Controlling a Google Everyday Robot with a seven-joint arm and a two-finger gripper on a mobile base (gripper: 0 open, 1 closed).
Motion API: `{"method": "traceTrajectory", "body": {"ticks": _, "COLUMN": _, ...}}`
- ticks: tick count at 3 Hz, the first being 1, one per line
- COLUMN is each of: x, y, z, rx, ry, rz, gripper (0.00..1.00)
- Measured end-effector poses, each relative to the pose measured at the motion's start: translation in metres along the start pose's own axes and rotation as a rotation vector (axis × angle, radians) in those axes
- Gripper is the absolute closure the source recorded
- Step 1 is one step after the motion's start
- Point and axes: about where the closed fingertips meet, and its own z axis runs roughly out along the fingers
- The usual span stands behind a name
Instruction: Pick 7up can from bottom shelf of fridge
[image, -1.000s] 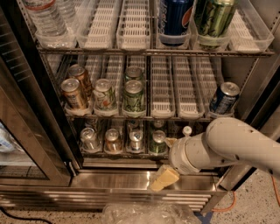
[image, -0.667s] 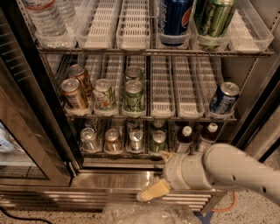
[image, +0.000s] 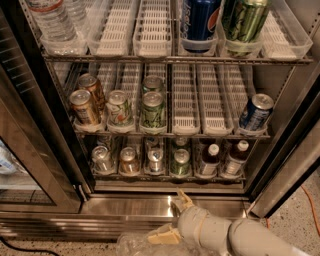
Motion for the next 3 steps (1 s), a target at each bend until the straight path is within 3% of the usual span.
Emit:
{"method": "traceTrajectory", "body": {"ticks": 1, "x": -0.0195, "y": -0.0045, "z": 0.0107, "rx": 0.045, "ry": -0.086, "rz": 0.02, "gripper": 0.0}}
{"method": "traceTrajectory", "body": {"ticks": 3, "x": -0.0204, "y": -0.0043, "z": 0.0154, "rx": 0.029, "ry": -0.103, "rz": 0.034, "gripper": 0.0}}
